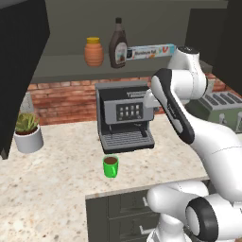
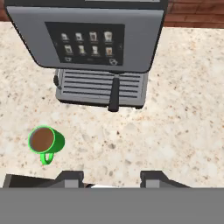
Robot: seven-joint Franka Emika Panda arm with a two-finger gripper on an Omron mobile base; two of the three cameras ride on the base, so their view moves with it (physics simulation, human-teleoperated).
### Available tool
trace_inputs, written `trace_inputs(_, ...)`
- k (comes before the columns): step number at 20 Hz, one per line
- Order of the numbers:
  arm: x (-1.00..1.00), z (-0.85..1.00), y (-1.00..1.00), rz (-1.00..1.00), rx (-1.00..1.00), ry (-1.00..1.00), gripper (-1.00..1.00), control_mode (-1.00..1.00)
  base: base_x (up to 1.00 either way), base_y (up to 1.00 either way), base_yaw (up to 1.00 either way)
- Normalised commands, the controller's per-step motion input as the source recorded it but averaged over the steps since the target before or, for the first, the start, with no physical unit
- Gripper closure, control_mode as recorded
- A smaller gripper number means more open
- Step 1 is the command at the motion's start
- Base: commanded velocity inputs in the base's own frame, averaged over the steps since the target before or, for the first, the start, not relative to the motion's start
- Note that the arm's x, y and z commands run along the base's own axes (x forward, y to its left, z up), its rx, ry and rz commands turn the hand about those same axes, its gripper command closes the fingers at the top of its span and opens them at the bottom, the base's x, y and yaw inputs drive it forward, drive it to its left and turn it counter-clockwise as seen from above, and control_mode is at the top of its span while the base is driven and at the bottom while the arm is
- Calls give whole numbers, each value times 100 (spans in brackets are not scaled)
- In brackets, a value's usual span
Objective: Pick the syrup bottle and honey bottle from the cabinet and place them next to the mug.
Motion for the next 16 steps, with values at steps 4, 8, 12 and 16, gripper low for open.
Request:
trace_inputs(4,-13,-1,1,1,0,2,-100,-100,0,0,0)
trace_inputs(8,-9,-3,0,0,0,3,-100,-100,0,0,0)
trace_inputs(12,-44,44,21,0,0,-24,-100,-100,0,0,0)
trace_inputs(16,-25,87,18,1,0,-31,-100,-100,0,0,0)
